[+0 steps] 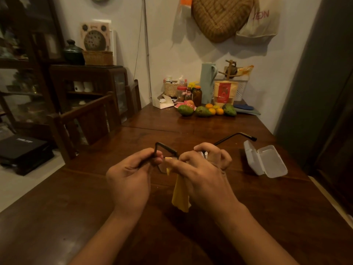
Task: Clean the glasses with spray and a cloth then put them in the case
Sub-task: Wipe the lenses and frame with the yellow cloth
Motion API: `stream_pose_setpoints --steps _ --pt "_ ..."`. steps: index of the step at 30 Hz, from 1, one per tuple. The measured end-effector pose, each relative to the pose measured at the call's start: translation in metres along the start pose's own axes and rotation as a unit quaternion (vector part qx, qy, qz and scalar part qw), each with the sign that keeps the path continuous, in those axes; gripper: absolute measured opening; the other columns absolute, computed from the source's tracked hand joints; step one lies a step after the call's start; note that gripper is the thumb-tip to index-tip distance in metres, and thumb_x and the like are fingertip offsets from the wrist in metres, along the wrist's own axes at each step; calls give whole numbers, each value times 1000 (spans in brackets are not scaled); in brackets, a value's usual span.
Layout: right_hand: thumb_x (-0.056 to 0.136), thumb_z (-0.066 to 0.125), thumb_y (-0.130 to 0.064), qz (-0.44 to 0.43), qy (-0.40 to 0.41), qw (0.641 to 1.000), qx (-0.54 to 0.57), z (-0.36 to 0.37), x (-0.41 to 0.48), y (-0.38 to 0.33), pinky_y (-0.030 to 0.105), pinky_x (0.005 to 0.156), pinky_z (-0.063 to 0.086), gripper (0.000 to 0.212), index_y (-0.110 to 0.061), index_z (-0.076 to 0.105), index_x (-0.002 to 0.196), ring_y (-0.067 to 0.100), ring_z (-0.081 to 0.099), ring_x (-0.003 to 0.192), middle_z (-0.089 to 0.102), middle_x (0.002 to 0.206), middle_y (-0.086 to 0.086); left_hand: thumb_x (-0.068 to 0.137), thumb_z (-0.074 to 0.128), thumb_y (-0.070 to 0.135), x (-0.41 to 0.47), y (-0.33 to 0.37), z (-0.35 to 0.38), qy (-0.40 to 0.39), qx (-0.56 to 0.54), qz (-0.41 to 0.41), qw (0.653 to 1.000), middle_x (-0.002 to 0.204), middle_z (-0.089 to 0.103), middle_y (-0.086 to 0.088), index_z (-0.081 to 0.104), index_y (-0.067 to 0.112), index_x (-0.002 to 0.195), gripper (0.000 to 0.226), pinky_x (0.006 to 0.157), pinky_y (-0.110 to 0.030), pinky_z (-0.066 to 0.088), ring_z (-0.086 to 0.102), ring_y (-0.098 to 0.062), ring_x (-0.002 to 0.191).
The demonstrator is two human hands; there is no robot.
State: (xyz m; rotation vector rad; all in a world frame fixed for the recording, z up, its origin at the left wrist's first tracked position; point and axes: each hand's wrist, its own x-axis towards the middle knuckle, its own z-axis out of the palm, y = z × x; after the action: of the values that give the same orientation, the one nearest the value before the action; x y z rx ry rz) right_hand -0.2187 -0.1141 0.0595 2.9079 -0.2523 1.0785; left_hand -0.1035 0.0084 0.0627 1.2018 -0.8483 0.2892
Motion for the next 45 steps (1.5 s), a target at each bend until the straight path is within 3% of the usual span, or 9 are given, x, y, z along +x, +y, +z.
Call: stream_pose_setpoints --steps 4,8,14,18,25,32,36,40,45 --pt "86 70 -30 -41 41 998 22 -3 -2 2 21 63 46 27 -30 70 113 21 47 116 63 112 -2 73 64 -21 2 5 -2 -2 6 15 1000 84 74 -1 69 -4 99 31 72 -12 53 71 -3 80" --pt "87 61 -50 -3 36 999 -21 -4 -3 -3 30 72 49 40 -29 70 119 34 51 123 61 116 -3 74 60 -24 3 8 -3 0 -14 7 1000 86 72 -5 67 1 104 39 73 -17 56 72 -9 79" --pt "89 68 -40 25 22 999 -27 -2 0 -6 39 68 57 43 -23 64 129 36 48 127 56 130 2 73 63 -23 2 5 -4 -17 -14 28 999 83 74 0 68 5 102 40 73 -17 56 72 -11 81" --pt "80 81 -27 -28 35 996 -75 -1 0 -2 49 89 37 53 -30 62 129 28 35 130 60 132 -7 74 61 -22 -1 5 -1 -10 -59 -6 998 90 73 -9 69 15 99 45 75 -25 58 72 -19 80" --pt "74 86 -25 -100 103 990 -17 -7 -2 9 42 87 24 34 -33 74 105 21 41 120 71 110 -16 74 62 -20 1 5 0 -10 -67 -4 998 87 72 -10 68 9 101 41 75 -24 57 72 -19 79" --pt "82 60 -26 -111 45 992 38 -14 -2 24 37 92 17 46 -30 64 128 20 33 136 67 124 -15 74 63 -20 3 5 -4 0 -53 -18 998 85 75 2 69 3 102 37 77 -29 58 72 -21 80" --pt "89 65 -27 -53 16 996 63 -7 -1 23 55 98 38 47 -34 46 131 24 30 146 71 118 -9 73 63 -20 2 10 -1 -5 -39 -3 999 84 75 12 68 5 101 38 74 -20 57 72 -11 78" --pt "95 50 -42 -51 77 995 21 -3 -3 21 52 88 43 27 -35 65 116 29 28 140 61 135 -6 74 62 -22 1 10 -2 -7 -40 1 999 85 75 10 67 1 103 38 73 -18 56 72 -11 79" --pt "96 51 -38 -29 69 997 31 -1 -3 15 52 71 53 30 -30 69 119 34 47 124 64 123 -4 73 62 -23 2 8 -3 6 -24 7 1000 91 75 7 67 5 103 41 73 -17 56 72 -10 80"
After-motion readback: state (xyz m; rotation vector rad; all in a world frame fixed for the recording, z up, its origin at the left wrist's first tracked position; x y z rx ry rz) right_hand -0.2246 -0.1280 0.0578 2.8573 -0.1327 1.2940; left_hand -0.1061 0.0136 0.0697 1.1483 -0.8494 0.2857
